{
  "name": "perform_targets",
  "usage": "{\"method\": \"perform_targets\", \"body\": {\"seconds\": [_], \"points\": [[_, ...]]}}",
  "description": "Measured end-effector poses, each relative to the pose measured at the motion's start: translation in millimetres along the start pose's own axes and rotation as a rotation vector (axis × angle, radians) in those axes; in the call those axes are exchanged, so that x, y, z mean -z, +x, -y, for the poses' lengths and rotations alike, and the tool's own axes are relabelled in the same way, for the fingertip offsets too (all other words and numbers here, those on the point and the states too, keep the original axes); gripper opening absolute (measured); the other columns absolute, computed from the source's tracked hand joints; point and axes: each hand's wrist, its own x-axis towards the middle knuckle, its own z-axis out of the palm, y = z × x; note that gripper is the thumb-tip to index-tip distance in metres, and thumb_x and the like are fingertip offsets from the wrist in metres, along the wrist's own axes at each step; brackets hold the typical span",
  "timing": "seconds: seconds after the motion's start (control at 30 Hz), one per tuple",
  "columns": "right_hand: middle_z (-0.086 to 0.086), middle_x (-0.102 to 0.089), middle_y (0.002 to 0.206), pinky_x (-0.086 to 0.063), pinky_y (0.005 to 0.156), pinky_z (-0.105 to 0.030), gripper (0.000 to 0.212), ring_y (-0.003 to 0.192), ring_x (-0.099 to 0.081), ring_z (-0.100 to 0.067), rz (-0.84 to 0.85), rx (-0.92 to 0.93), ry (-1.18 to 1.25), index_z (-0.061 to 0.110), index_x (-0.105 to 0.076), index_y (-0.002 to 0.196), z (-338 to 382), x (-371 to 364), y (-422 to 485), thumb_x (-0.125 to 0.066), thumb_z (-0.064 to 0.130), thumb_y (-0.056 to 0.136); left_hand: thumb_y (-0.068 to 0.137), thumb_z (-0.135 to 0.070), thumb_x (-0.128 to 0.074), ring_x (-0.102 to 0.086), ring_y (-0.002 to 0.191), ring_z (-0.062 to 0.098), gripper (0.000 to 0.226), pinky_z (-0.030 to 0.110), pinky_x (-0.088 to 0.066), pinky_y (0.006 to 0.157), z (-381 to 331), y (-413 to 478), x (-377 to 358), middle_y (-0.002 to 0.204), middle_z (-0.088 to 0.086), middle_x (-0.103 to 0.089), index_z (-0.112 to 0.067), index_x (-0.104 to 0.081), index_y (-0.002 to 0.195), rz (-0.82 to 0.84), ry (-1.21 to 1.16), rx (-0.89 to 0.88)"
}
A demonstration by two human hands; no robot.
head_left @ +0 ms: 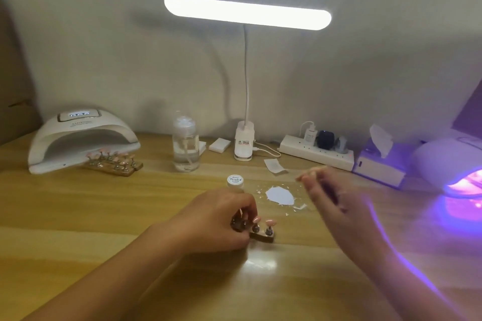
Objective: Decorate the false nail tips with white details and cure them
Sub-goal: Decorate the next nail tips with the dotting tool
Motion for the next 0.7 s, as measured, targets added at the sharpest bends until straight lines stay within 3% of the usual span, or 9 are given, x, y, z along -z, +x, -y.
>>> {"method": "perform_targets", "body": {"seconds": [0.03, 0.1, 0.17, 0.27, 0.43, 0.57, 0.7], "points": [[0.007, -0.047, 0.057, -0.034, 0.051, -0.018, 0.004, 0.051, -0.042, -0.004, 0.098, -0.009, -0.088, 0.032, -0.065, 0.094, -2, -3, -3, -0.061, 0.033, 0.096, 0.077, -0.039, -0.062, -0.050, 0.084, -0.003, 0.019, 0.013, -0.036, 0.067, -1, 0, -1, 0.086, -0.024, -0.051, -0.041, -0.056, 0.095, -0.023, 0.018, -0.014], [0.007, -0.045, 0.057, -0.036, 0.059, -0.021, 0.014, 0.057, -0.045, -0.007, 0.258, -0.069, -0.278, 0.033, -0.063, 0.096, -7, -8, -8, -0.067, 0.023, 0.088, 0.074, -0.047, -0.055, -0.049, 0.083, -0.005, 0.017, 0.012, -0.032, 0.067, -2, 0, -2, 0.083, -0.026, -0.049, -0.045, -0.051, 0.090, -0.047, 0.038, -0.035], [0.010, -0.046, 0.059, -0.035, 0.063, -0.019, 0.017, 0.064, -0.048, -0.006, 0.331, -0.089, -0.336, 0.035, -0.064, 0.097, -7, -11, -12, -0.067, 0.024, 0.084, 0.072, -0.051, -0.049, -0.047, 0.081, -0.008, 0.016, 0.012, -0.028, 0.069, -3, 1, -1, 0.081, -0.027, -0.048, -0.047, -0.046, 0.087, -0.058, 0.067, -0.054], [0.013, -0.045, 0.060, -0.037, 0.064, -0.023, 0.009, 0.065, -0.048, -0.009, 0.333, -0.008, -0.280, 0.033, -0.069, 0.094, -2, -14, -12, -0.071, 0.033, 0.086, 0.076, -0.048, -0.054, -0.044, 0.080, -0.007, 0.017, 0.015, -0.029, 0.079, -5, 1, -3, 0.081, -0.028, -0.046, -0.047, -0.044, 0.089, -0.072, 0.118, -0.072], [0.008, -0.043, 0.056, -0.044, 0.067, -0.035, 0.014, 0.064, -0.047, -0.011, 0.336, 0.024, -0.261, 0.021, -0.071, 0.086, -1, -22, -13, -0.071, 0.035, 0.088, 0.076, -0.045, -0.057, -0.045, 0.081, -0.010, 0.016, 0.022, -0.034, 0.096, -4, 2, 0, 0.081, -0.028, -0.048, -0.045, -0.048, 0.089, -0.058, 0.150, -0.073], [0.002, -0.045, 0.055, -0.049, 0.069, -0.041, 0.017, 0.061, -0.051, -0.010, 0.302, -0.008, -0.194, 0.021, -0.067, 0.078, 2, -24, -14, -0.073, 0.033, 0.087, 0.074, -0.044, -0.060, -0.052, 0.082, -0.005, 0.015, 0.023, -0.035, 0.095, -2, 1, 9, 0.082, -0.025, -0.056, -0.042, -0.050, 0.085, -0.023, 0.148, -0.036], [0.009, -0.043, 0.052, -0.044, 0.067, -0.035, 0.013, 0.059, -0.049, -0.010, 0.219, -0.068, -0.217, 0.025, -0.068, 0.082, -4, -21, -11, -0.071, 0.036, 0.087, 0.073, -0.042, -0.064, -0.053, 0.083, -0.004, 0.015, 0.022, -0.035, 0.089, 10, -5, 26, 0.084, -0.022, -0.059, -0.040, -0.051, 0.081, 0.053, 0.216, 0.079]]}}
